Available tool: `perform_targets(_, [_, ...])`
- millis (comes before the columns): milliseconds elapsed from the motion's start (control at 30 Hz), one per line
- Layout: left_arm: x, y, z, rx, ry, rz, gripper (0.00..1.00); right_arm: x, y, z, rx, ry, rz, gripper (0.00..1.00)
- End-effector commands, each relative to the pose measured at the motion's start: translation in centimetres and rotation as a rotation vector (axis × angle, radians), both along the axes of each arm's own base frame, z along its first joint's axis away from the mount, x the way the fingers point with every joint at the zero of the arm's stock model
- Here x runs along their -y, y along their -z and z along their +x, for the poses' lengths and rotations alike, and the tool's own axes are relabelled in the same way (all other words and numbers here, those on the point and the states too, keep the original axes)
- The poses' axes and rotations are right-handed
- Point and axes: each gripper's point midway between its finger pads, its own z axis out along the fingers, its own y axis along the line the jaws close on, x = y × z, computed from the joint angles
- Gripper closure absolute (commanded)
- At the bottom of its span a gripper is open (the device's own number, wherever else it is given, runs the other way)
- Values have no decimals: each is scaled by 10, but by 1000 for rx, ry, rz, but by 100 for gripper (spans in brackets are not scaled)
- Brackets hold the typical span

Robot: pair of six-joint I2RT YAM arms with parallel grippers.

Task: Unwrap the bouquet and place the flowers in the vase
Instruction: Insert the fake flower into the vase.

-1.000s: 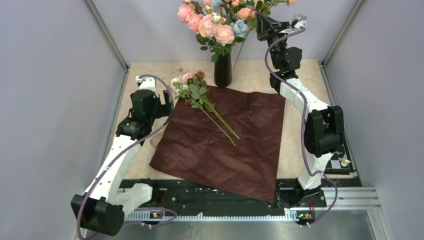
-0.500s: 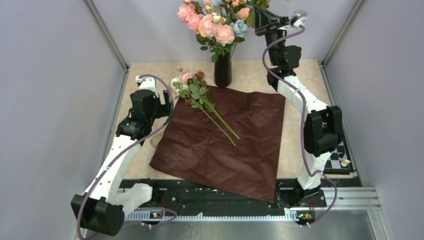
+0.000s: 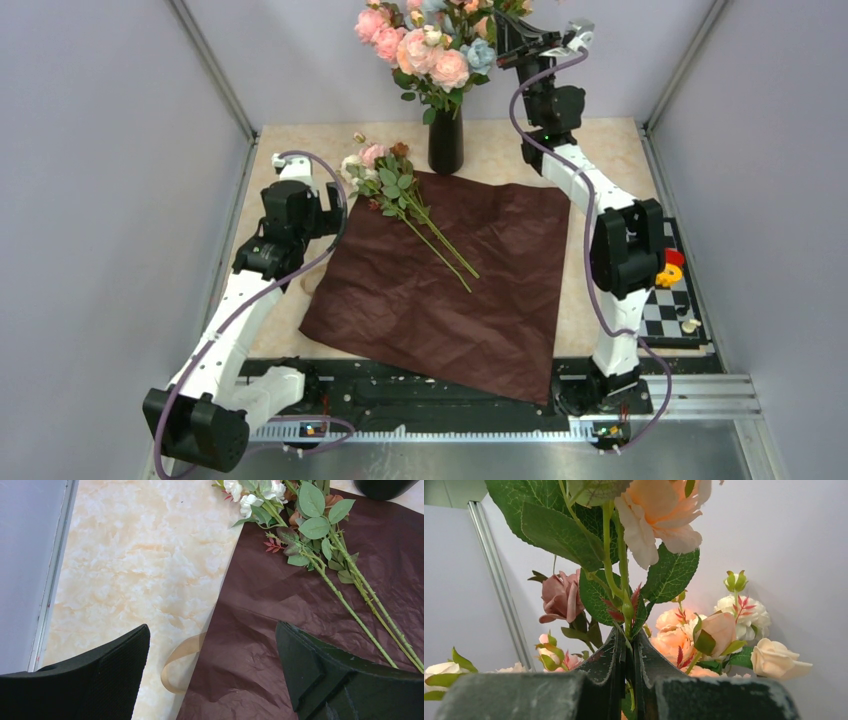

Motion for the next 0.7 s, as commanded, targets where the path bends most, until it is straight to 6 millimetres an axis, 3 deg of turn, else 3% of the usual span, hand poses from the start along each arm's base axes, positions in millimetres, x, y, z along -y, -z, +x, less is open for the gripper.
perform_targets(0, [-4,-11,3,48,-13,8,1,-4,-33,-19,108,9,22,100])
perform_targets(400, [-4,-11,3,47,-12,8,1,-1,-50,-27,152,14,36,100])
perform_targets(667, [-4,-11,2,50,-15,6,1,-5,-39,-18,122,6,33,100])
